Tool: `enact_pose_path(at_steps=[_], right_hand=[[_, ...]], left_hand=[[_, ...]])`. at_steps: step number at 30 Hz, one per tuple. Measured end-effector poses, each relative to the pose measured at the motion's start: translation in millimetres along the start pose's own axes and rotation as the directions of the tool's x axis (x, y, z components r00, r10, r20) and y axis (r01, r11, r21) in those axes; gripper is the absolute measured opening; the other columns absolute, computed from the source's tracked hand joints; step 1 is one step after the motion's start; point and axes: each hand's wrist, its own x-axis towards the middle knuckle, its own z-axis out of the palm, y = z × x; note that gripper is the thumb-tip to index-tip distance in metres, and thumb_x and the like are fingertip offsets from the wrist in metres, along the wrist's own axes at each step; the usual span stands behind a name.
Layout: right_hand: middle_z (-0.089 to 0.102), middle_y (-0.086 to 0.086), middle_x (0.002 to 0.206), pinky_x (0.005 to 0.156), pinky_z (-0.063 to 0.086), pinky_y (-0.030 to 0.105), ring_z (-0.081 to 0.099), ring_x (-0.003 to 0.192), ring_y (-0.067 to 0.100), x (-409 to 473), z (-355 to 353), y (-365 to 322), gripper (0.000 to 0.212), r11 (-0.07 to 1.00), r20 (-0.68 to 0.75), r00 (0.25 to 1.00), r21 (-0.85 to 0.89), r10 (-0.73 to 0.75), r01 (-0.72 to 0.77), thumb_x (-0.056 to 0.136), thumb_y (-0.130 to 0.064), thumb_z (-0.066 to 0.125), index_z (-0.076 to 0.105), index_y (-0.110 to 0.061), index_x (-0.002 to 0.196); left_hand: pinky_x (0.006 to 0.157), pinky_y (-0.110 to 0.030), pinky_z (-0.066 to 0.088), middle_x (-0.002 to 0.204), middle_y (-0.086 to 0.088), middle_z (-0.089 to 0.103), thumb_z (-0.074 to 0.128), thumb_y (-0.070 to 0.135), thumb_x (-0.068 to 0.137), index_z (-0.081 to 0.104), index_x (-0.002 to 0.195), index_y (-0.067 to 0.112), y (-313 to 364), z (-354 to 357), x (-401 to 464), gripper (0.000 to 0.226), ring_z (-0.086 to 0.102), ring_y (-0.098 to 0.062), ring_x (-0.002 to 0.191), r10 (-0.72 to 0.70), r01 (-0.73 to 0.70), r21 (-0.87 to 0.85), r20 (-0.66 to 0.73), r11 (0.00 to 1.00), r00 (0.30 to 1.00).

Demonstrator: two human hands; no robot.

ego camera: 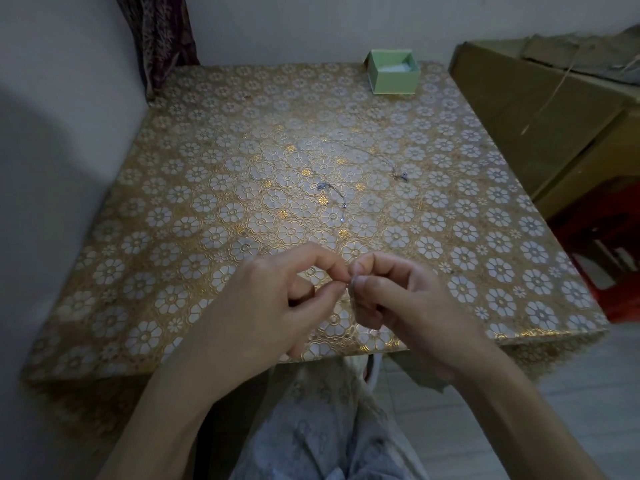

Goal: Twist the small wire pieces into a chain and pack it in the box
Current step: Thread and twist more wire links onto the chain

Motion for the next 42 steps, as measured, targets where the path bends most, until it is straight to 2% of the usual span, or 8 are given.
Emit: enact_pose_path(at_steps=[5, 8, 11, 15, 27, 31, 37, 42], right_hand=[[0.046, -0.004, 0.057, 0.049, 0.034, 0.019, 0.038, 0.052, 0.009, 0, 1, -2, 0.015, 0.993, -0.022, 0.997, -0.093, -0.069, 0.066, 0.078, -0.013, 0.055, 0.062, -0.020, 0.068], [0.047, -0.003, 0.058, 0.050, 0.033, 0.020, 0.039, 0.053, 0.009, -1, 3, -4, 0.015, 0.981, -0.010, 0.994, -0.161, -0.107, 0.104, 0.079, -0.012, 0.055, 0.062, -0.020, 0.068], [0.046, -0.003, 0.058, 0.050, 0.032, 0.023, 0.039, 0.053, 0.009, -2, 3, -5, 0.013, 0.973, -0.006, 0.992, -0.196, -0.123, 0.120, 0.078, -0.010, 0.054, 0.059, -0.016, 0.067], [0.047, -0.004, 0.056, 0.050, 0.037, 0.019, 0.042, 0.052, 0.009, -3, 2, -5, 0.010, 0.973, 0.005, 0.992, -0.194, -0.125, 0.123, 0.078, -0.007, 0.053, 0.055, -0.011, 0.069], [0.051, -0.004, 0.056, 0.052, 0.042, 0.018, 0.049, 0.051, 0.008, -3, 2, -3, 0.008, 0.964, 0.000, 0.988, -0.221, -0.152, 0.149, 0.079, -0.007, 0.053, 0.055, -0.009, 0.071], [0.050, -0.001, 0.056, 0.052, 0.042, 0.018, 0.048, 0.051, 0.010, -3, 1, -2, 0.010, 0.975, -0.004, 0.990, -0.172, -0.143, 0.140, 0.079, -0.007, 0.053, 0.055, -0.011, 0.070], [0.051, -0.005, 0.057, 0.052, 0.042, 0.018, 0.049, 0.052, 0.009, -1, -1, 2, 0.007, 0.976, -0.050, 0.988, -0.175, -0.144, 0.134, 0.081, -0.011, 0.055, 0.056, -0.010, 0.074], [0.053, -0.002, 0.060, 0.053, 0.043, 0.019, 0.051, 0.053, 0.011, -5, -2, -2, 0.006, 0.965, -0.023, 0.984, -0.200, -0.177, 0.169, 0.080, -0.010, 0.057, 0.057, -0.009, 0.075]], left_hand=[[0.037, -0.006, 0.030, 0.034, 0.003, 0.049, 0.057, 0.037, 0.081, 0.062, 0.082, 0.027, 4, -2, -2, 0.011, 0.041, -0.003, 0.026, -0.037, 0.037, -0.045, 0.007, 0.998, 0.999], [0.039, -0.008, 0.031, 0.036, -0.001, 0.047, 0.061, 0.030, 0.082, 0.062, 0.081, 0.025, 0, -1, -1, 0.005, 0.039, -0.005, 0.029, -0.008, 0.008, 0.006, -0.003, 1.000, 1.000], [0.039, -0.009, 0.031, 0.036, 0.001, 0.042, 0.060, 0.026, 0.082, 0.063, 0.079, 0.023, -2, -1, -1, 0.005, 0.037, -0.011, 0.032, -0.025, 0.025, -0.033, -0.006, 0.999, 1.000], [0.036, -0.009, 0.031, 0.037, -0.005, 0.044, 0.059, 0.027, 0.081, 0.063, 0.080, 0.022, -1, -1, -1, 0.007, 0.036, -0.008, 0.031, -0.053, 0.053, -0.078, -0.001, 0.996, 0.999], [0.036, -0.015, 0.034, 0.038, -0.001, 0.048, 0.062, 0.022, 0.087, 0.063, 0.079, 0.022, -4, 0, -3, 0.008, 0.041, -0.005, 0.029, -0.063, 0.060, -0.153, -0.013, 0.986, 0.998], [0.038, -0.017, 0.037, 0.041, 0.000, 0.048, 0.057, 0.025, 0.080, 0.061, 0.077, 0.025, -6, 2, -2, 0.004, 0.044, -0.008, 0.031, -0.056, 0.052, -0.135, -0.023, 0.989, 0.998], [0.040, -0.012, 0.036, 0.042, 0.000, 0.052, 0.060, 0.016, 0.086, 0.061, 0.076, 0.023, -7, 3, -1, 0.012, 0.046, -0.005, 0.032, -0.060, 0.054, -0.104, -0.050, 0.993, 0.997], [0.041, -0.012, 0.036, 0.040, 0.002, 0.052, 0.059, 0.020, 0.086, 0.061, 0.078, 0.025, -8, 2, -1, 0.010, 0.046, -0.005, 0.031, -0.057, 0.053, -0.078, -0.051, 0.996, 0.997]])
